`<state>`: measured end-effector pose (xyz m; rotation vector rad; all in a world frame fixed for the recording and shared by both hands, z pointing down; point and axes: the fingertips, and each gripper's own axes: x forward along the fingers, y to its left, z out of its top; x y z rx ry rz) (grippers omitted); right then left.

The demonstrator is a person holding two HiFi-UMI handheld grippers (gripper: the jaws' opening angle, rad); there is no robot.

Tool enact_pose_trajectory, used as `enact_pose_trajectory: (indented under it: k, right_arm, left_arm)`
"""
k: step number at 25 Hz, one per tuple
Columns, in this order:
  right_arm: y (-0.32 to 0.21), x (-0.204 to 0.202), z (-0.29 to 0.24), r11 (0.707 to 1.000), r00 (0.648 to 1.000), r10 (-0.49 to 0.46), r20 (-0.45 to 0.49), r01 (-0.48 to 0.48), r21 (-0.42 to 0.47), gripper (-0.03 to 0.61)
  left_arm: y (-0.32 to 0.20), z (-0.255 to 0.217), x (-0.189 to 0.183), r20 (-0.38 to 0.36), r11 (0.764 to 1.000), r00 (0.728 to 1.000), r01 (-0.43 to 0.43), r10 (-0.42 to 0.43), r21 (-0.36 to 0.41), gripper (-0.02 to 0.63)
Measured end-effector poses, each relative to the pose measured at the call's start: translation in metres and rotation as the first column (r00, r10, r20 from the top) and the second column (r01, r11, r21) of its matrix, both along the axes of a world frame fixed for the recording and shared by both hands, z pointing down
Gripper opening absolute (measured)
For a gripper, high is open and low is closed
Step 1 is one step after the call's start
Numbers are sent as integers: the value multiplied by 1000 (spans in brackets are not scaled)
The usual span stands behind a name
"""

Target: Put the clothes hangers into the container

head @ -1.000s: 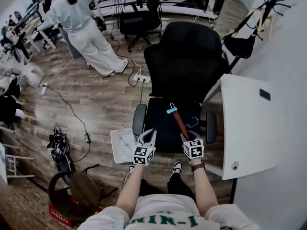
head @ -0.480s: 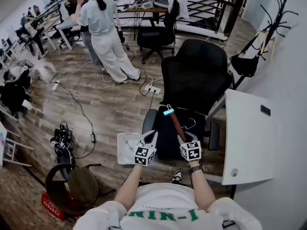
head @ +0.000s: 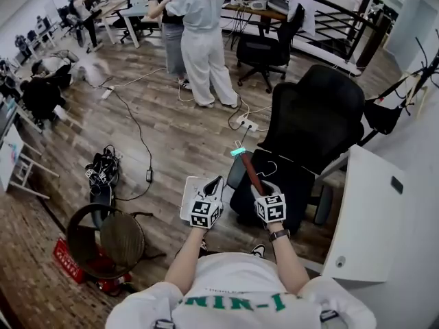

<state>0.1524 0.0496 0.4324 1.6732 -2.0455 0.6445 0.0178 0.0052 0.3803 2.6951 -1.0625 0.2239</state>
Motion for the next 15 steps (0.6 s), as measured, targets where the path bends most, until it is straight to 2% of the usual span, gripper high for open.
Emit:
enact_pose_trajectory:
  k: [6,10,15]
  right_arm:
    - [-34,-56,18,996,997,-81,-21,80,-35,150]
    - [-40,-97,38,986,990,-141,-9,140,-92,149]
    - [-60,-141,66,975,984,-176,8,176,-137,149]
  left_arm:
    - [-25,8,-63,17,994,994,104,-103,-16,11]
    - [-26,23,-107,32,982,984,177,-175,-63,11]
    - [-43,49,-143,52,973,978,205,-200,-103,11]
